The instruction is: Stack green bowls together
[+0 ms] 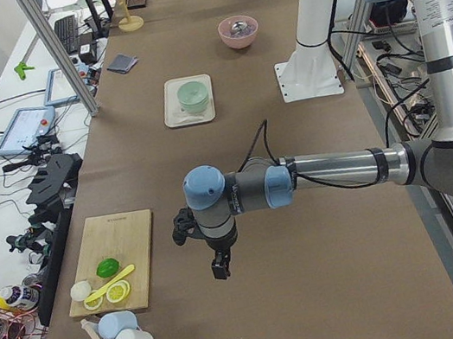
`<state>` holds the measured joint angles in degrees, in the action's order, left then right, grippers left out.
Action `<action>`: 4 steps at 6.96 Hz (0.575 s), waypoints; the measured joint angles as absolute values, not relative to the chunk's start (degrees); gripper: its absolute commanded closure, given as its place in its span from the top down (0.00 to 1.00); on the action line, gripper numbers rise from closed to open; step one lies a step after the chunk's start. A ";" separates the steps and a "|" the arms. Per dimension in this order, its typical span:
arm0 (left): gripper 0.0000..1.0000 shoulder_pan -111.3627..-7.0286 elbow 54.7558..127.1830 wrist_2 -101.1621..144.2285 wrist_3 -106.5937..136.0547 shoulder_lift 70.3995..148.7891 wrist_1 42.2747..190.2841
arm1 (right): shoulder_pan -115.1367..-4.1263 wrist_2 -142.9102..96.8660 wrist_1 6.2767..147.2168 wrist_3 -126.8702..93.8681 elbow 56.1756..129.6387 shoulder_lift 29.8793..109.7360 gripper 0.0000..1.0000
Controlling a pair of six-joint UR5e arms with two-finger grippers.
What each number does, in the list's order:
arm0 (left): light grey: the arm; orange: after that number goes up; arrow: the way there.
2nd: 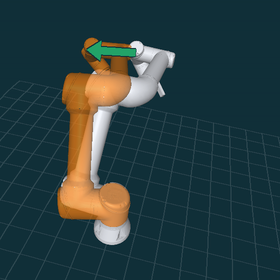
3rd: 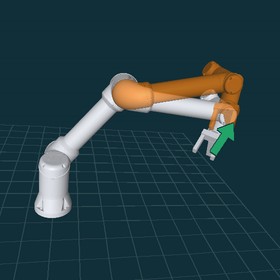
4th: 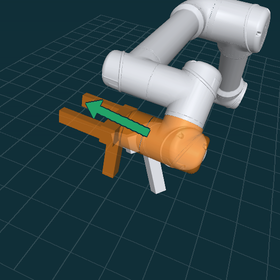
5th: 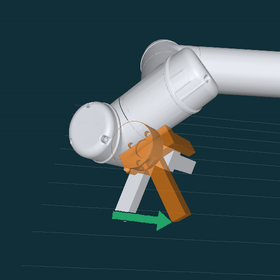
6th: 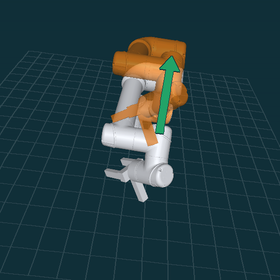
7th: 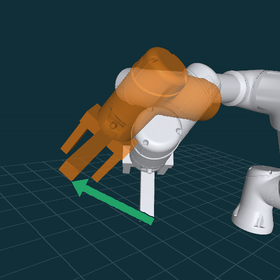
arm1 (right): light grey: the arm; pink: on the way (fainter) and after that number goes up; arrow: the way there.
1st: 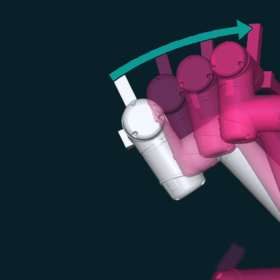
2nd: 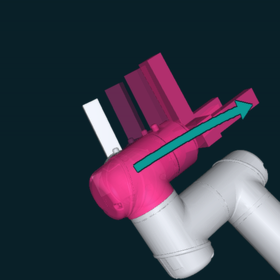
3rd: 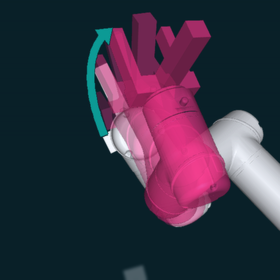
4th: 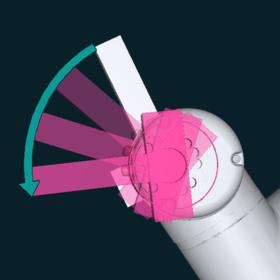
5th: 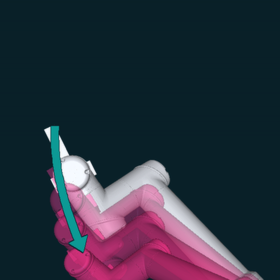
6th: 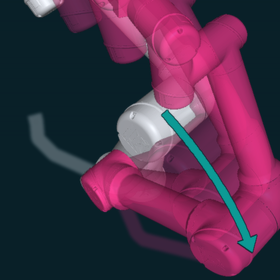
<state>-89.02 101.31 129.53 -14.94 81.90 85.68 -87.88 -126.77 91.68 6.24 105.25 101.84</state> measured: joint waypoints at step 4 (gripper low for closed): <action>0.99 -89.20 101.37 129.38 -14.94 81.20 85.62 | -85.73 -127.41 91.73 6.20 105.21 101.83 1.00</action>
<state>-89.20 101.37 129.38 -14.94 81.20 85.62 -85.73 -127.41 91.73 6.20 105.21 101.83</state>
